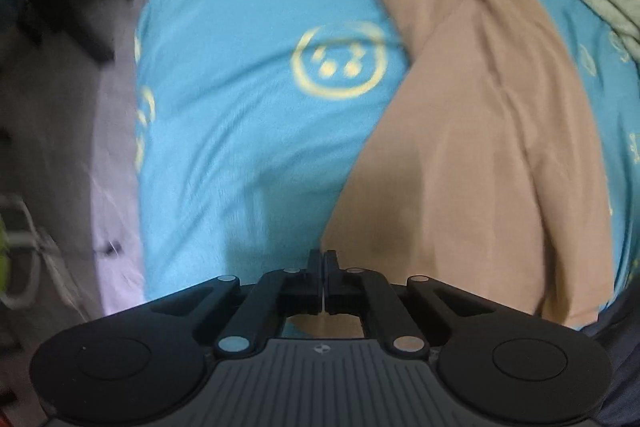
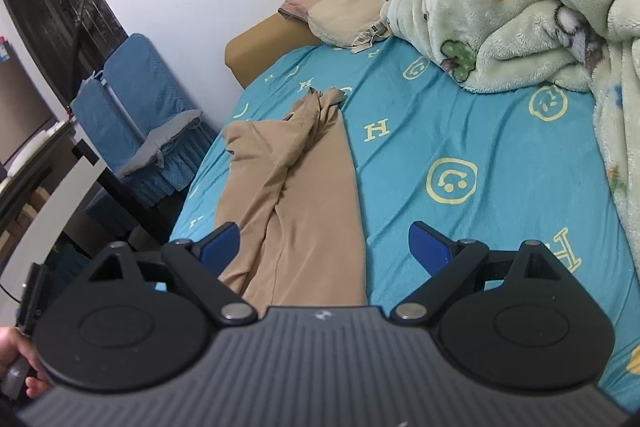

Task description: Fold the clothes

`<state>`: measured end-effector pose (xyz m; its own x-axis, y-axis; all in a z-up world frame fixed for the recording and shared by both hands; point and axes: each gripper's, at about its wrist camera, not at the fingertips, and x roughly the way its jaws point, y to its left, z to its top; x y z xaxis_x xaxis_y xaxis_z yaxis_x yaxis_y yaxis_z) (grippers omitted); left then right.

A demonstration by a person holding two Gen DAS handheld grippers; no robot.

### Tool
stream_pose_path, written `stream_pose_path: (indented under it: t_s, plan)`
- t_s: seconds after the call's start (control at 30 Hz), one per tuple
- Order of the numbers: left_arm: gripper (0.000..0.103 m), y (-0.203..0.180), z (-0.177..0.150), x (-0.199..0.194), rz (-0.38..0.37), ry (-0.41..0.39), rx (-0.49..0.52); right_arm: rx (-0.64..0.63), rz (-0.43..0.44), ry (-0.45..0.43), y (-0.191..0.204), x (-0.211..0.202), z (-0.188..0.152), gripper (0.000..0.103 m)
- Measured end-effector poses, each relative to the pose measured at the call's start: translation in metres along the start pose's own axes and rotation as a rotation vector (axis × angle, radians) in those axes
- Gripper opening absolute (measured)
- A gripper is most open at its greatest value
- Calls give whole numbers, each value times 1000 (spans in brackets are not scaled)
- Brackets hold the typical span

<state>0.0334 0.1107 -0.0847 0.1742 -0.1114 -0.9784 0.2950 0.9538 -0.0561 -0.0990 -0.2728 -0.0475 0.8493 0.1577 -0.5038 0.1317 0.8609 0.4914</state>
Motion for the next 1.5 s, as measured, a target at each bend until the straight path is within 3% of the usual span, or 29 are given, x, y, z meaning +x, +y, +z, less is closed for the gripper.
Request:
stream_pose_path:
  t_s: [0.1, 0.27, 0.4, 0.53, 0.67, 0.77, 0.83, 0.87, 0.93, 1.0, 1.13, 1.23, 1.3, 1.37, 1.5]
  plan:
    - [0, -26, -9, -36, -2, -75, 38, 6, 4, -16, -2, -7, 1, 93]
    - [0, -94, -32, -84, -99, -180, 75, 2, -7, -34, -6, -14, 1, 93]
    - [0, -148, -46, -77, -171, -203, 71, -6, -6, -37, -8, -16, 2, 93]
    - [1, -172, -50, -32, -223, -138, 24, 16, -9, 12, -17, -9, 1, 93]
    - [9, -164, -48, -4, -275, -110, -23, 60, 29, 125, -27, 7, -7, 93]
    - [32, -138, -51, -4, -318, -135, -129, 155, 92, 220, -38, 22, -13, 93]
    - [56, -118, -52, -7, -326, -169, -216, 221, 142, 273, -44, 31, -17, 92]
    - [59, -108, -53, -7, -320, -177, -266, 248, 156, 296, -46, 35, -20, 92]
    - [62, -88, -56, -3, -305, -180, -369, 279, 149, 351, -48, 44, -28, 91]
    - [63, -68, -58, 0, -291, -183, -472, 301, 129, 410, -48, 53, -37, 74]
    - [70, -53, -60, 12, -262, -172, -593, 290, 92, 513, -40, 63, -57, 70]
    - [71, -62, -56, 23, -182, -123, -570, 242, 83, 521, -28, 61, -63, 67]
    - [72, -70, -55, 28, -142, -99, -536, 243, 78, 550, -26, 59, -68, 47]
    - [75, -75, -56, 26, -138, -91, -517, 242, 76, 585, -23, 56, -73, 40]
    - [79, -84, -61, 25, -176, -45, -492, 236, 68, 634, -13, 48, -84, 39]
